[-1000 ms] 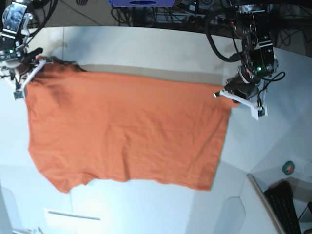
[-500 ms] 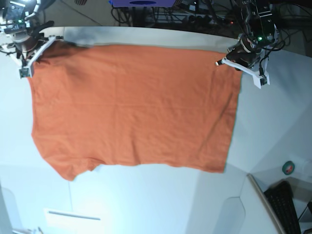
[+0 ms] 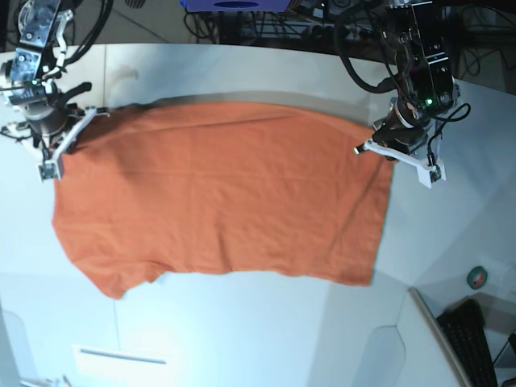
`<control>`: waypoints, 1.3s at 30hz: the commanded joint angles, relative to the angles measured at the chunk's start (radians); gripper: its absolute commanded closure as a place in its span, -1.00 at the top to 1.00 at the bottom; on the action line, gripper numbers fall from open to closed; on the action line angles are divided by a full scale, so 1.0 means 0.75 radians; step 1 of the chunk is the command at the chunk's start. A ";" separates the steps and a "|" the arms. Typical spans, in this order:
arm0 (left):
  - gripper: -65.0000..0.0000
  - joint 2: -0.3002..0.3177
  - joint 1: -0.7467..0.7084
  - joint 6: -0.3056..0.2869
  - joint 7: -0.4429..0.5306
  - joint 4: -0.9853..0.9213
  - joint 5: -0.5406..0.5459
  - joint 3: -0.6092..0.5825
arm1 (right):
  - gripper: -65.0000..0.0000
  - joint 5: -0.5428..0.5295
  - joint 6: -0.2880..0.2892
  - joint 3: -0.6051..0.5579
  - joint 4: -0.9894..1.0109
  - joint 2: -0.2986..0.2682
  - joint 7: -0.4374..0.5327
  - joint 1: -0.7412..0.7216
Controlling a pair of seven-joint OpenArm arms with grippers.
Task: Layout the t-shirt on the table in an organized manner, then fold the t-shirt properly
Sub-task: 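Lower the shirt flat and drag both grippers along its shoulder edge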
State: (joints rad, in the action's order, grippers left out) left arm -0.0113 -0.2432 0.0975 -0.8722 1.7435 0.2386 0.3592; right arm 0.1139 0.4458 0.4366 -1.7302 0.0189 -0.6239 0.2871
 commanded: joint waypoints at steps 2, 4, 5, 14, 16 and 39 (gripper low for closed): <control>-1.00 0.006 0.051 -0.002 0.022 -0.028 -0.004 0.003 | -1.00 -0.004 -0.004 0.006 0.033 -0.012 0.027 -0.063; -1.00 0.006 0.090 -0.002 0.022 -0.079 -0.004 0.011 | -1.00 -0.001 -0.004 0.006 0.088 -0.030 0.027 -0.112; -1.00 0.006 0.106 0.000 0.022 -0.102 -0.004 0.013 | -1.00 -0.001 -0.004 0.006 0.115 -0.045 0.027 -0.130; -1.00 0.010 0.213 0.014 0.027 -0.247 -0.006 0.015 | -1.00 -0.001 -0.004 0.006 0.371 -0.108 0.031 -0.304; -1.00 0.014 0.229 0.074 0.029 -0.276 -0.006 0.015 | -1.00 -0.001 -0.004 0.006 0.407 -0.108 0.035 -0.329; 0.13 0.016 0.286 0.088 0.033 -0.282 0.002 0.021 | -0.23 -0.010 -0.008 0.151 0.350 -0.075 0.039 -0.339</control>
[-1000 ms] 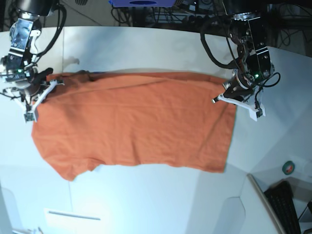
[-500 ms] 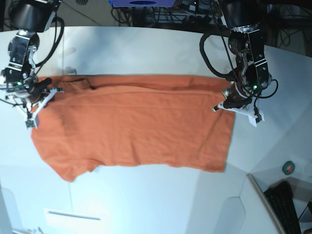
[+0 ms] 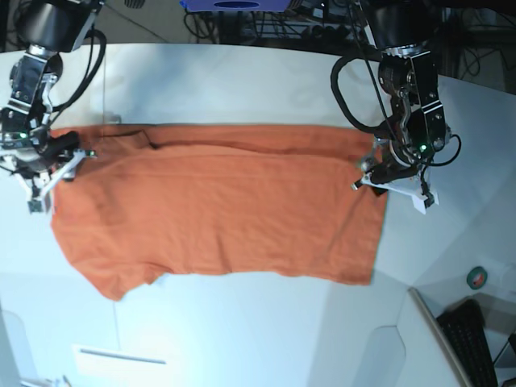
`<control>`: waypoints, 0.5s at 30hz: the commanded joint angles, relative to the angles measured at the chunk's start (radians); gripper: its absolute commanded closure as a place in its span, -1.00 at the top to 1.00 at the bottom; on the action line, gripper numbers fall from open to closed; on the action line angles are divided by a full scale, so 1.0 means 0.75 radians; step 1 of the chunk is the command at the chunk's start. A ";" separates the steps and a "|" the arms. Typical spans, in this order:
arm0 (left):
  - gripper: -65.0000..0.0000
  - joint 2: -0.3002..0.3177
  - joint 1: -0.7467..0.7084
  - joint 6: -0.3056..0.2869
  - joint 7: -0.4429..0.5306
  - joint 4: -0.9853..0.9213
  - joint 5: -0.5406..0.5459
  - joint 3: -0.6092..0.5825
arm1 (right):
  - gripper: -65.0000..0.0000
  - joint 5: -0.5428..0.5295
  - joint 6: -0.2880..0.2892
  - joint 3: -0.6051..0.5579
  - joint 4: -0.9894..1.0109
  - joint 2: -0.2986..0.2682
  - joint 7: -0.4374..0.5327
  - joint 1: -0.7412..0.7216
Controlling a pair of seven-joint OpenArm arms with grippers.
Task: Layout the t-shirt on the table in an organized manner, then fold the t-shirt properly
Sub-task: 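Lower the shirt flat and drag both grippers along its shoulder edge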
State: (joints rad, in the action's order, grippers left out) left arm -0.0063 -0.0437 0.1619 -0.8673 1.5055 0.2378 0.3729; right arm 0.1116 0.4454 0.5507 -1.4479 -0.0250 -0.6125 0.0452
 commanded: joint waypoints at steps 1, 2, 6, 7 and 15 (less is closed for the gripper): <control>0.33 0.007 0.020 0.002 0.026 0.064 0.005 0.030 | -0.24 -0.007 -0.006 0.059 -0.067 0.010 0.026 -0.016; 0.49 -0.001 0.012 0.002 0.026 0.101 0.005 0.071 | -0.23 -0.007 -0.002 0.116 -0.114 0.034 0.026 -0.016; 0.77 -0.083 -0.041 -0.002 0.173 0.232 0.101 0.365 | -0.09 -0.007 -0.002 0.298 -0.286 0.145 0.026 -0.014; 0.77 -0.087 -0.066 -0.021 0.210 0.242 0.161 0.402 | -0.04 -0.007 -0.002 0.339 -0.311 0.169 0.024 -0.014; 0.76 -0.032 -0.293 -0.190 0.222 0.095 0.539 0.422 | 0.01 -0.485 -0.004 0.527 -0.292 0.188 0.014 0.168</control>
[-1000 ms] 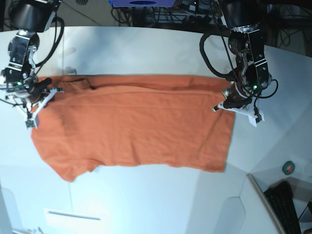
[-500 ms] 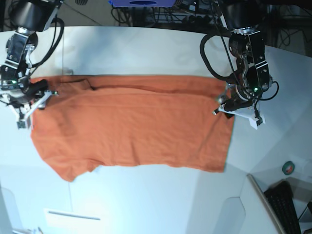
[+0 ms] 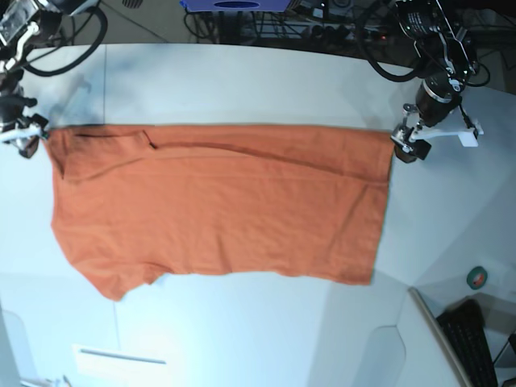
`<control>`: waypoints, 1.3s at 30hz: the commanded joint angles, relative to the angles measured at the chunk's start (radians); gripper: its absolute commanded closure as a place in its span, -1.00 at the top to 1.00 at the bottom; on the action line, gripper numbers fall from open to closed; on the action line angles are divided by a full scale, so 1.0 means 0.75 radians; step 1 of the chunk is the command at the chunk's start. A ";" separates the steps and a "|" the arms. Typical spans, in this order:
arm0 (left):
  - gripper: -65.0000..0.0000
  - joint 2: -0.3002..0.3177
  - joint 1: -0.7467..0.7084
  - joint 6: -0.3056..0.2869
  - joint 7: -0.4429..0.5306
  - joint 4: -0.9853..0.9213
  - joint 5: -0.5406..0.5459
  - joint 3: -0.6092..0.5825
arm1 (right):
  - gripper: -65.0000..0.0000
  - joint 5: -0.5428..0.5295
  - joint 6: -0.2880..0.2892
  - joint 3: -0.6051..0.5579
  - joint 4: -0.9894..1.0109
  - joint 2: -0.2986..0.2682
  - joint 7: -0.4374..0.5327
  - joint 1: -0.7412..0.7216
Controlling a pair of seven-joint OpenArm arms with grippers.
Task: Layout the t-shirt on the table in an organized manner, then fold the t-shirt properly
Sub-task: 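Lower the shirt flat and drag both grippers along its shoulder edge, then pull the shoulder edge taut with both grippers, then release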
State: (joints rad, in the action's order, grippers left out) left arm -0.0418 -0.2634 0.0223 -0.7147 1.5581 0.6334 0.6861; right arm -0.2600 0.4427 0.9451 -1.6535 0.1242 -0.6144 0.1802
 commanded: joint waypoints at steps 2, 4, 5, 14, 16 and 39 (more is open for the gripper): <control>0.76 0.030 0.004 -0.006 0.019 -0.065 0.014 -0.003 | 0.01 -0.121 -0.002 0.003 0.011 -0.015 0.016 0.045; 0.76 0.030 0.025 -0.006 0.019 -0.119 0.016 -0.007 | 0.01 -0.143 -0.002 -0.003 0.054 -0.013 0.016 0.059; 0.76 0.030 0.039 -0.008 0.019 -0.131 0.012 -0.007 | 0.01 -0.145 -0.002 -0.003 0.084 -0.013 0.016 0.059; 0.71 0.046 0.103 -0.086 0.019 -0.237 0.005 -0.010 | 0.08 -0.147 0.004 0.007 0.342 -0.046 0.018 -0.061; 0.48 0.049 0.103 -0.088 0.019 -0.262 0.005 -0.007 | 0.11 -0.147 0.004 0.007 0.356 -0.046 0.018 -0.074; -1.00 0.091 0.131 -0.090 0.019 -0.348 0.005 -0.073 | -1.00 -0.147 0.004 0.099 0.710 -0.148 0.055 -0.190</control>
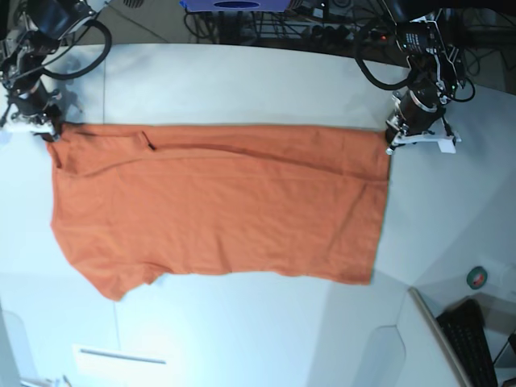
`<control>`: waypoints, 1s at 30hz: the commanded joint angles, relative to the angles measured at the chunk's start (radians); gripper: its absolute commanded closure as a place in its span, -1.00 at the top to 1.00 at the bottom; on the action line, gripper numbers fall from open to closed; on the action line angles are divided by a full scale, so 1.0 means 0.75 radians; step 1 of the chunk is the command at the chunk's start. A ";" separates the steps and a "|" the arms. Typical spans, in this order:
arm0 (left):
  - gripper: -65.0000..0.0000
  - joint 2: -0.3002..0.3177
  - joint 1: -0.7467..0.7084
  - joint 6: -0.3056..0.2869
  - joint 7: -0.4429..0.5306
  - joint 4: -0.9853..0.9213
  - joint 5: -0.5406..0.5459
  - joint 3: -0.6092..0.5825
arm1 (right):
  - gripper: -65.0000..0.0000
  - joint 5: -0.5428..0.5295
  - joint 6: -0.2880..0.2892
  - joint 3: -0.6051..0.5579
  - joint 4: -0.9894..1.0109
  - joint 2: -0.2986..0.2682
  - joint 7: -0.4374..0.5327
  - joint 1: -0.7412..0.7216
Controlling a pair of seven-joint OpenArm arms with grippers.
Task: Layout the t-shirt on the table in an organized manner, then fold the t-shirt properly
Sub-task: 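Pull the shoulder edge taut with both grippers, then release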
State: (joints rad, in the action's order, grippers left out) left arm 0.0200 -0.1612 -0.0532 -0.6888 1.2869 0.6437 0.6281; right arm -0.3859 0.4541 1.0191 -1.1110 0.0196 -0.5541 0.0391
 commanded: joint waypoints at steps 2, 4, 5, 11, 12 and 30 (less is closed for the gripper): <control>-1.00 0.011 -0.017 0.011 -0.016 0.022 -0.008 0.002 | -1.00 0.020 -0.011 0.001 -0.015 -0.009 -0.029 0.004; -1.00 0.013 -0.058 0.011 -0.016 0.047 -0.006 0.004 | -1.00 0.020 -0.011 0.001 -0.052 -0.011 -0.062 0.031; -1.00 0.013 -0.083 0.011 -0.016 0.081 -0.006 0.004 | -1.00 0.020 -0.011 0.001 -0.093 -0.011 -0.076 0.045; -1.00 0.013 -0.220 0.011 -0.016 0.245 -0.008 0.004 | -1.00 0.022 -0.011 -0.001 -0.279 0.001 -0.187 0.133; -1.00 0.013 -0.232 0.011 -0.016 0.253 -0.008 0.004 | -1.00 0.022 -0.011 -0.001 -0.285 0.001 -0.193 0.143; 0.78 0.011 -0.203 0.011 -0.018 0.300 -0.004 -0.084 | -1.00 0.022 -0.011 -0.114 -0.281 -0.001 -0.187 0.156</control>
State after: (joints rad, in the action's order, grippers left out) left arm 0.0212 -0.3241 -0.0372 -0.7101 1.4990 0.6296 0.5632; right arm -0.3592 0.4389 0.9321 -1.3071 0.0303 -0.7063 0.1604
